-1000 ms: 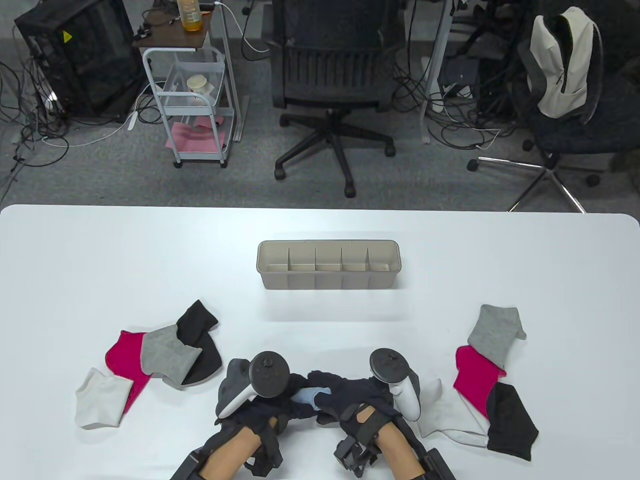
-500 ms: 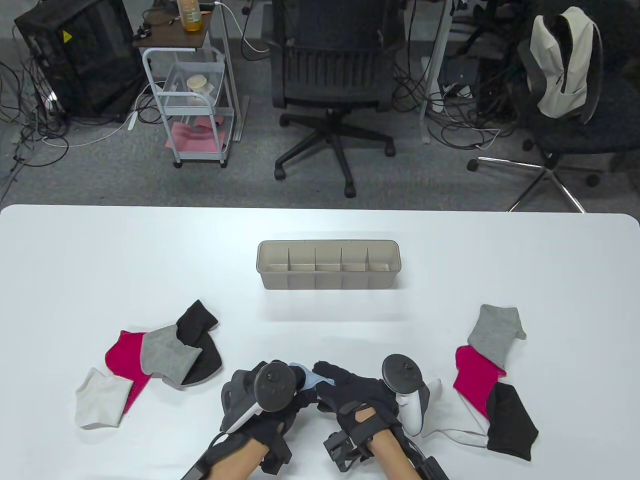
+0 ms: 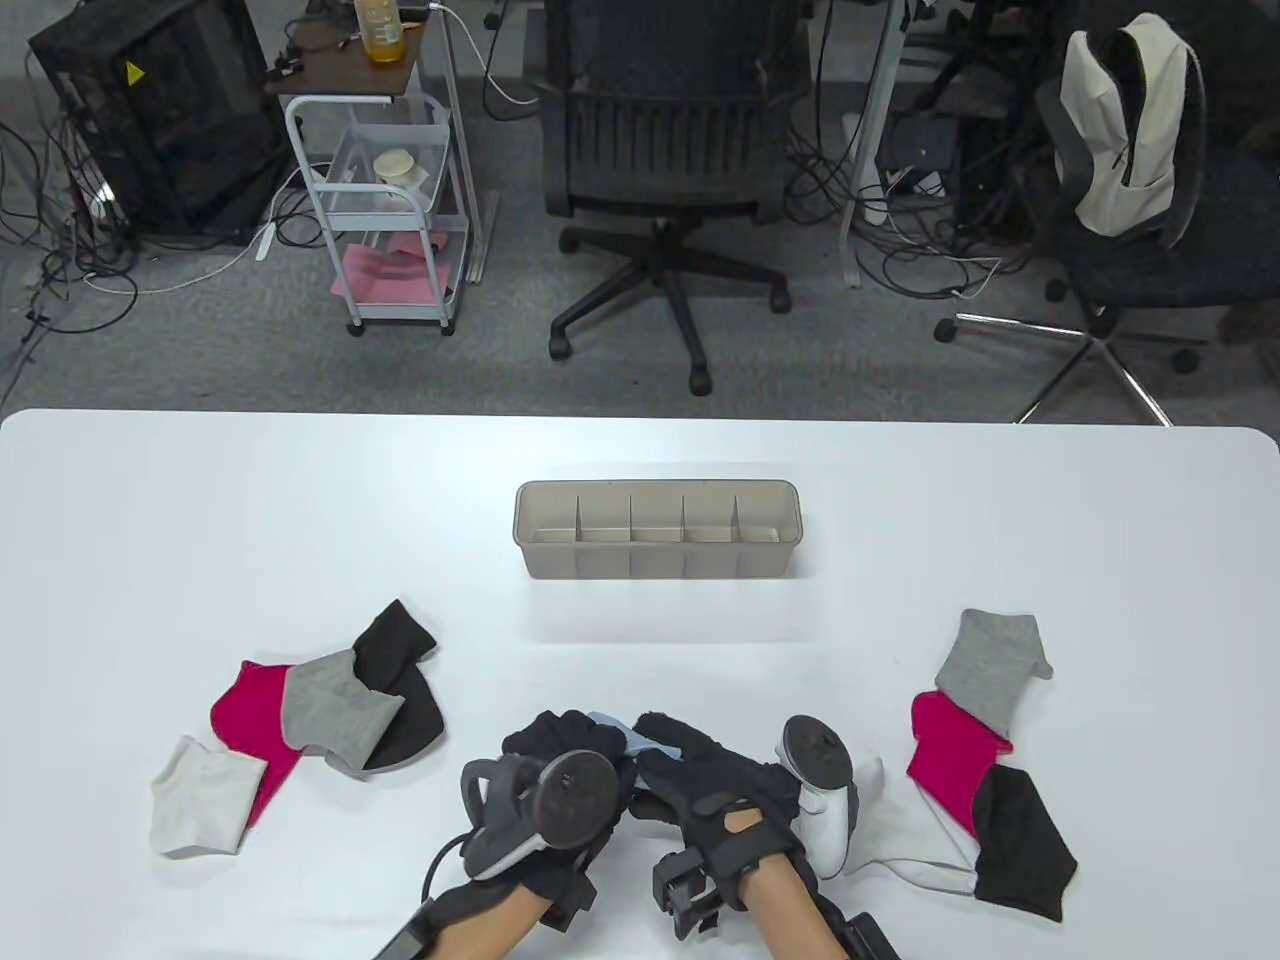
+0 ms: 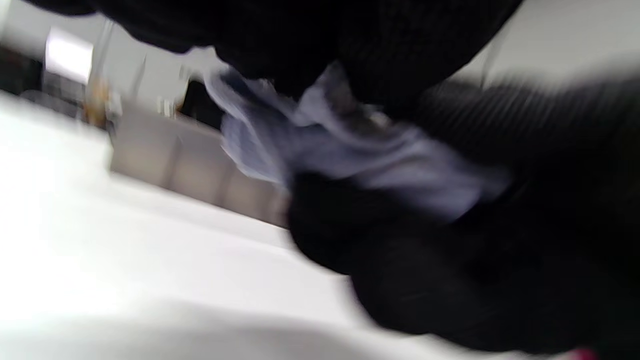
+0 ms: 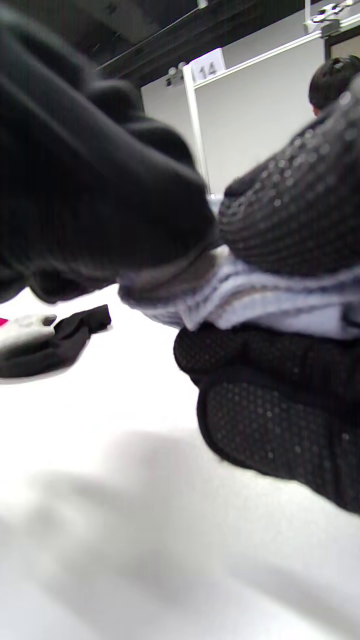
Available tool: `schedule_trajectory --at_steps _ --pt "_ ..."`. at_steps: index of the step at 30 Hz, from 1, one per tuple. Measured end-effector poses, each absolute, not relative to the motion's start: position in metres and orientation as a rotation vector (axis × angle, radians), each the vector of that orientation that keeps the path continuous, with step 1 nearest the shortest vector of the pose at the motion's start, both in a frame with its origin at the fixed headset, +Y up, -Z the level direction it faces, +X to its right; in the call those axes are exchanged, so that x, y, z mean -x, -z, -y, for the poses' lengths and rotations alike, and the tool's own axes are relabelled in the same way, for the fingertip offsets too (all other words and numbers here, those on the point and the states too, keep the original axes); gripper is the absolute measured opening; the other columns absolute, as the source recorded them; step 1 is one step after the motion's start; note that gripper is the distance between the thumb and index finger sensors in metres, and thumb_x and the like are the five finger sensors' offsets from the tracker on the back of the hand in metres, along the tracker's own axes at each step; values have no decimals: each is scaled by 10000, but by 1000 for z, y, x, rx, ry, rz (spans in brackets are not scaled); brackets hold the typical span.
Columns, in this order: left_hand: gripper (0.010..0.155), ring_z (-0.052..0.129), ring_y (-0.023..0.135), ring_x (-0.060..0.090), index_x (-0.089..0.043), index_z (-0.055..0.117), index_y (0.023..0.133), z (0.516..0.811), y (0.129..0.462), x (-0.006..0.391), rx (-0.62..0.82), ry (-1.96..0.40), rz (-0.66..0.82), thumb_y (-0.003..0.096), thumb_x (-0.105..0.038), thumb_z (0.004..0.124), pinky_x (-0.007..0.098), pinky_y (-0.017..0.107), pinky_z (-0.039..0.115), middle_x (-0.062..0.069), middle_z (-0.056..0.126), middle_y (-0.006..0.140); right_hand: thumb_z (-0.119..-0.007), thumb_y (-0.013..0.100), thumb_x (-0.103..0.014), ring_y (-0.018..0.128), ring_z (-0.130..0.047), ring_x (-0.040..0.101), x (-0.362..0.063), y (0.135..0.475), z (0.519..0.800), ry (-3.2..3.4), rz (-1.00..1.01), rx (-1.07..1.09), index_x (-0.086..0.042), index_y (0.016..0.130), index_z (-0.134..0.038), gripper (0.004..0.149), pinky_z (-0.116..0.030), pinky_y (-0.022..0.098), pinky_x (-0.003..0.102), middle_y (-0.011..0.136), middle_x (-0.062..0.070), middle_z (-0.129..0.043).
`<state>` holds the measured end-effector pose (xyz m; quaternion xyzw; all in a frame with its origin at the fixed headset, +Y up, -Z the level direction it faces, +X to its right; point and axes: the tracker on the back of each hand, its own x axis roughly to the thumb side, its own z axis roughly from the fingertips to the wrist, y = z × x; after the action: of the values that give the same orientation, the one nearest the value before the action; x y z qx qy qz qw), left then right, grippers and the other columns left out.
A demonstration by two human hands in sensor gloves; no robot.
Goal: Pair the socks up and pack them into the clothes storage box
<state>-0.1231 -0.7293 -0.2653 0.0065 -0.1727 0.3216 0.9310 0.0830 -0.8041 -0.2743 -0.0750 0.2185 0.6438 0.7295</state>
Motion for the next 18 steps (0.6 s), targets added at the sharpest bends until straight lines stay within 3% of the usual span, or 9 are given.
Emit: schedule_trajectory --at_steps 2,7,13,16,18 --pt "491 766 409 402 84 847 748 733 270 134 32 -814 308 462 -311 789 664 395 608 155 840 521 -901 382 -321 771 -1030 254 -82 274 802 -1418 -493 154 -260 896 -774 533 -941 534 353 951 117 -876" --pt "529 771 411 379 103 856 731 728 273 143 -123 -443 243 451 -342 796 647 409 619 125 840 511 -888 373 -291 697 -1097 278 -78 273 791 -1543 -418 125 -239 858 -831 491 -986 478 373 896 138 -959" --pt "533 777 404 371 106 855 737 721 277 150 -261 -354 156 454 -337 764 642 403 630 119 843 507 -903 356 -266 695 -1105 274 -73 268 776 -1433 -254 92 -240 851 -831 501 -988 471 399 866 82 -995" --pt "567 779 403 363 144 850 740 721 282 159 -275 -396 104 459 -339 755 635 402 636 110 843 508 -899 360 -276 711 -1098 259 -67 266 777 -1316 -321 -9 -225 871 -802 522 -981 485 394 866 75 -994" --pt "584 782 399 359 165 849 742 725 287 164 -212 -499 99 461 -336 743 632 396 642 107 845 507 -894 369 -279 791 -1035 243 -57 262 773 -1254 -377 -135 -241 899 -758 549 -926 553 404 898 35 -976"
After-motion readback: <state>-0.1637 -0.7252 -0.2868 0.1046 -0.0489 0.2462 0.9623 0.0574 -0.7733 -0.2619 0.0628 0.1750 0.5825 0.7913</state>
